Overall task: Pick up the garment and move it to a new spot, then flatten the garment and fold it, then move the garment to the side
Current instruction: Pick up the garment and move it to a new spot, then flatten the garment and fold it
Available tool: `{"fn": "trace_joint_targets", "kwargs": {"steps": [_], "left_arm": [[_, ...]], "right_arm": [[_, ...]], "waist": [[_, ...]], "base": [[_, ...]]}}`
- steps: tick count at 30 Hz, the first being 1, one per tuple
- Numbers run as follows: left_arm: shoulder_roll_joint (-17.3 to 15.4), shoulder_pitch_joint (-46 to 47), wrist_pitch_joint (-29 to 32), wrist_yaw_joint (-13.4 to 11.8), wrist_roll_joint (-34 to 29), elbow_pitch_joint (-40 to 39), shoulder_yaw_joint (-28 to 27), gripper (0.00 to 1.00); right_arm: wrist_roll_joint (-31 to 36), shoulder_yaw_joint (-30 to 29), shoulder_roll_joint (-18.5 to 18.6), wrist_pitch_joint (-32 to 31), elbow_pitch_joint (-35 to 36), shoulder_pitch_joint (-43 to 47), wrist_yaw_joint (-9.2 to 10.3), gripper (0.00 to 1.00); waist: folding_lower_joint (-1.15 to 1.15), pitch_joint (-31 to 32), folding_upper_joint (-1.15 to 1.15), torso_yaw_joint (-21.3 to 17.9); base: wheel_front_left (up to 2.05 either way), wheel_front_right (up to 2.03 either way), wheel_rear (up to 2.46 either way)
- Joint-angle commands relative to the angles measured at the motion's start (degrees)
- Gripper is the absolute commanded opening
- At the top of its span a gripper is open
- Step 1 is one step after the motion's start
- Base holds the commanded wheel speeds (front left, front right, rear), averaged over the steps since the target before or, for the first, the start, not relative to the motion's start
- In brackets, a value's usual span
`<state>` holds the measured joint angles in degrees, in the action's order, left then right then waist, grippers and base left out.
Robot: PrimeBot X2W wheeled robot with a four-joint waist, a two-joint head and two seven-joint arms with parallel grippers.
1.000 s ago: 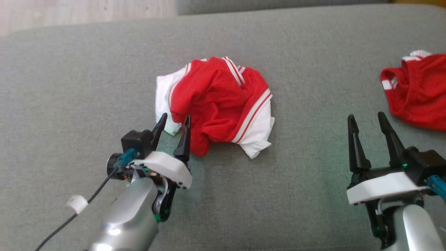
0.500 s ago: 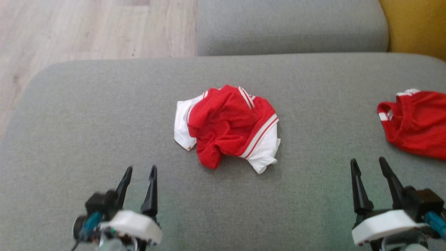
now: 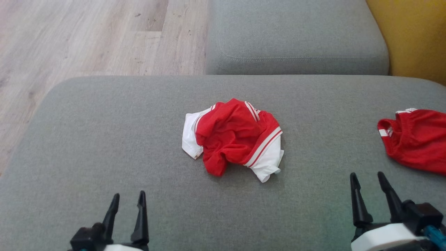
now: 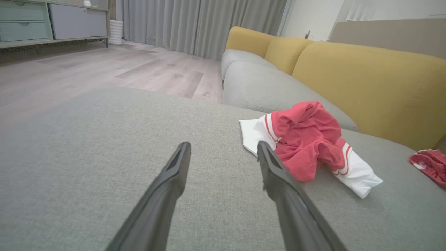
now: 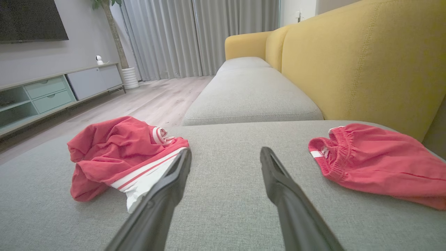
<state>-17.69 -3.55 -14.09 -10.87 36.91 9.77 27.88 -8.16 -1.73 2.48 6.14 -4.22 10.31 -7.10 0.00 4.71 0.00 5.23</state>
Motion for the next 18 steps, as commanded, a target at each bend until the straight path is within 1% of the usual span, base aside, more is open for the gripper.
{"fn": "trace_joint_targets", "kwargs": {"steps": [1, 6, 18], "left_arm": [[-1.5, 1.1, 0.3, -0.9, -0.6, -2.4, -2.0, 1.00], [-2.0, -1.3, 0.7, -2.0, 0.0, -4.4, -2.2, 1.00], [-2.7, -1.6, 1.7, -2.5, 0.1, -5.6, -1.8, 1.00]], "right_arm": [[-0.4, 1.8, 0.4, 1.0, 1.4, -0.8, -0.39, 1.00], [-0.7, 2.0, 0.4, 1.4, 0.5, -0.6, -0.39, 1.00], [-0.8, 2.2, 0.4, 1.6, -0.6, -1.0, -0.39, 1.00]], "waist": [[0.00, 0.1, 0.00, -0.2], [0.00, 0.4, 0.00, -0.5], [0.00, 0.3, 0.00, -0.2]], "base": [[0.00, 0.00, 0.00], [0.00, 0.00, 0.00], [0.00, 0.00, 0.00]]}}
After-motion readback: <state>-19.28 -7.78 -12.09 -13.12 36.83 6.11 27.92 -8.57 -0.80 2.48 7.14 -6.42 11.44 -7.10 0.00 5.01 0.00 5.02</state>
